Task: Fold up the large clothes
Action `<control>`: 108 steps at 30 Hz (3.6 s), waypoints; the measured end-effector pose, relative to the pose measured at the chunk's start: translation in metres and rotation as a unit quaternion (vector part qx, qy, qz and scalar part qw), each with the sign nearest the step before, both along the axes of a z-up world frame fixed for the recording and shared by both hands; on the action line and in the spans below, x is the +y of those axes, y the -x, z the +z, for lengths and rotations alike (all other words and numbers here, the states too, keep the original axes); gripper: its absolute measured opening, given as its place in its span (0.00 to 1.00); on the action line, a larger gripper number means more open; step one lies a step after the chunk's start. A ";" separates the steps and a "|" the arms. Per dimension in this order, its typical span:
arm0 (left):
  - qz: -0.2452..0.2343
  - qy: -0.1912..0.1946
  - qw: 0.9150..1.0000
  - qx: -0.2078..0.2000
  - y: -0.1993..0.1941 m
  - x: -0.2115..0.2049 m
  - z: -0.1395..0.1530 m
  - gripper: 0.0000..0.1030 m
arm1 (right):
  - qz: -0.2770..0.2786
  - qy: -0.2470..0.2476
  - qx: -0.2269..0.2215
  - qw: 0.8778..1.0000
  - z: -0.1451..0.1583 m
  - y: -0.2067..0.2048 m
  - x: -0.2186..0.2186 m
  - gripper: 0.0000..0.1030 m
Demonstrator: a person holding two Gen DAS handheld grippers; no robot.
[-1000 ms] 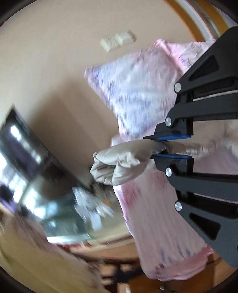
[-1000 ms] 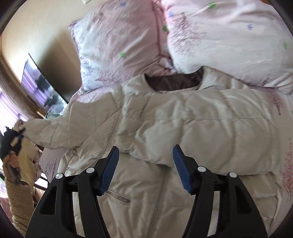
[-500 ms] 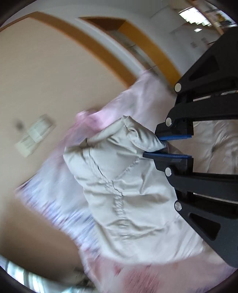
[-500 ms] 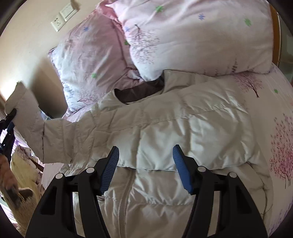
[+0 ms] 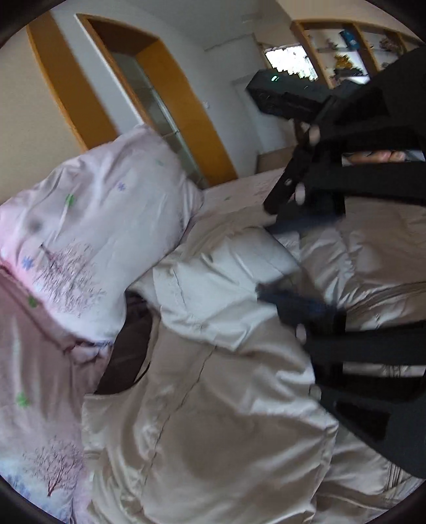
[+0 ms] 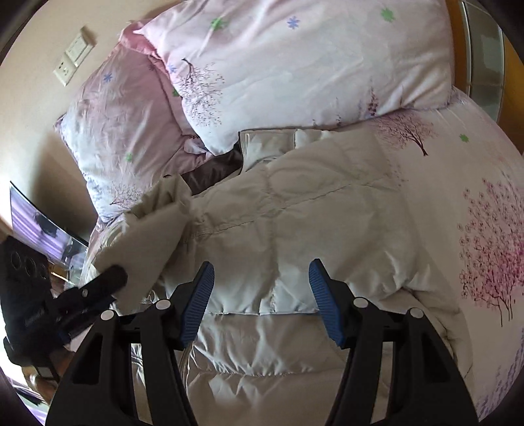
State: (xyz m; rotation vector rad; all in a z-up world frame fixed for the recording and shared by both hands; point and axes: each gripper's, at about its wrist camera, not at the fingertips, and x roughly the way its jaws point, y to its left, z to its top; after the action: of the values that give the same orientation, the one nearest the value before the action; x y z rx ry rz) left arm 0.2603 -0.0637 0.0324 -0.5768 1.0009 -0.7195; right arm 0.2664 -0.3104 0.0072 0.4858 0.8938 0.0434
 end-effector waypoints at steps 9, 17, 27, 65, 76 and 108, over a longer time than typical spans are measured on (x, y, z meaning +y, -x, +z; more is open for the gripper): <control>0.044 0.011 0.993 -0.109 0.045 0.090 0.046 0.91 | 0.041 -0.111 0.027 0.993 -0.012 -0.013 0.011 0.54; 0.182 -0.168 0.964 -0.095 0.086 0.195 0.017 0.91 | 0.069 -0.149 0.078 0.983 -0.042 -0.036 0.038 0.47; 0.223 -0.199 0.953 -0.045 0.106 0.257 -0.024 0.91 | 0.061 -0.089 -0.046 0.993 0.014 -0.030 0.050 0.10; 0.191 -0.238 0.952 -0.031 0.114 0.226 -0.062 0.98 | 0.035 -0.032 0.104 0.993 -0.063 -0.036 0.038 0.13; 0.183 -0.242 0.952 -0.030 0.133 0.236 -0.056 0.98 | 0.024 -0.027 0.032 0.999 -0.007 0.038 -0.002 0.71; 0.104 -0.030 0.994 0.022 0.200 0.249 -0.093 0.77 | -0.009 -0.278 0.070 0.958 -0.102 0.195 -0.131 0.72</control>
State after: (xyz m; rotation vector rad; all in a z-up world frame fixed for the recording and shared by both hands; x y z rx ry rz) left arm 0.0607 0.1850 -0.0608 -0.6352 0.9834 -0.4930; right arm 0.0717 -0.4418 -0.0945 1.0322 1.0145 0.2511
